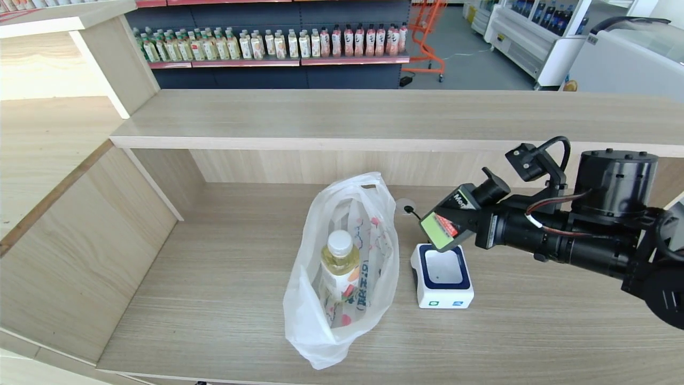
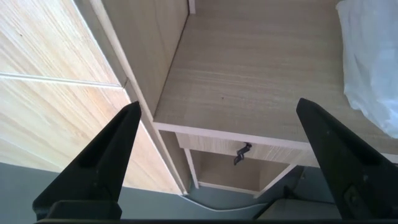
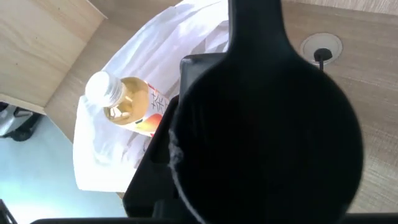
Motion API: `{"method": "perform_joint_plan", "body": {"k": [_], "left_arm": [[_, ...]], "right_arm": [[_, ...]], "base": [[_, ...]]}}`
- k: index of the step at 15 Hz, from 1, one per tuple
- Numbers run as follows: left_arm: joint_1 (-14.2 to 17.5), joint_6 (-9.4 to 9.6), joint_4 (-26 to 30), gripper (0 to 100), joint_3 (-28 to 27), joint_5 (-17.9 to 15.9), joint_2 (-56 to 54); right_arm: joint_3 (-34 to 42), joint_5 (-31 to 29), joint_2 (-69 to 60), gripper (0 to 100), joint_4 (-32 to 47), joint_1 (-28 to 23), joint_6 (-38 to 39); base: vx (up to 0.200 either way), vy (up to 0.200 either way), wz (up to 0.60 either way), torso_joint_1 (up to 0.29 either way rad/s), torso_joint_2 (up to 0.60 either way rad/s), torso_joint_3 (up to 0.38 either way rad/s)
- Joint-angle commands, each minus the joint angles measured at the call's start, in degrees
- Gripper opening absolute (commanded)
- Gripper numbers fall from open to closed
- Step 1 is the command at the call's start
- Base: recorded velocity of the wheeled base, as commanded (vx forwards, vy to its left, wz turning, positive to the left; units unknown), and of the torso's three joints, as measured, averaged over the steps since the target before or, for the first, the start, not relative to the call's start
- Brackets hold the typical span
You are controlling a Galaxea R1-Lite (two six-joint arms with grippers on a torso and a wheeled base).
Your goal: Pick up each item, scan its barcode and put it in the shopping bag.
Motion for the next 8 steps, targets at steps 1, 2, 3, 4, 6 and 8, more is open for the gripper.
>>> {"method": "perform_joint_plan", "body": {"k": [1,2,3,4,6,8], "left_arm": [[0.1,0.04,0.0,100,0.0,0.0,0.0],[0.1,0.04,0.0,100,0.0,0.0,0.0],[0.1,0.04,0.0,100,0.0,0.0,0.1],[0.1,0.04,0.0,100,0.0,0.0,0.0],[0.1,0.04,0.0,100,0.0,0.0,0.1],[0.1,0.04,0.0,100,0.0,0.0,0.0]], "right_arm": [[-2.2,-0.1,4.0,0,0.0,0.4,0.0],[-3.5,-0.1,5.7,0,-0.1,0.4,0.0],[-4.2,-0.1,6.9,0,-0.1,0.4,0.0],[-5.1,-0.3,9.0,0,-0.1,0.4,0.0],[-6.8,-0.6,12.9,0,-0.4,1.1,-0.6],[-9.3,-2.3,16.8,0,-0.4,1.2,-5.6]], "base": [[0.000,0.000,0.00,0.000,0.00,0.000],[0.000,0.000,0.00,0.000,0.00,0.000],[0.000,0.000,0.00,0.000,0.00,0.000],[0.000,0.000,0.00,0.000,0.00,0.000],[0.000,0.000,0.00,0.000,0.00,0.000],[0.000,0.000,0.00,0.000,0.00,0.000]]}}
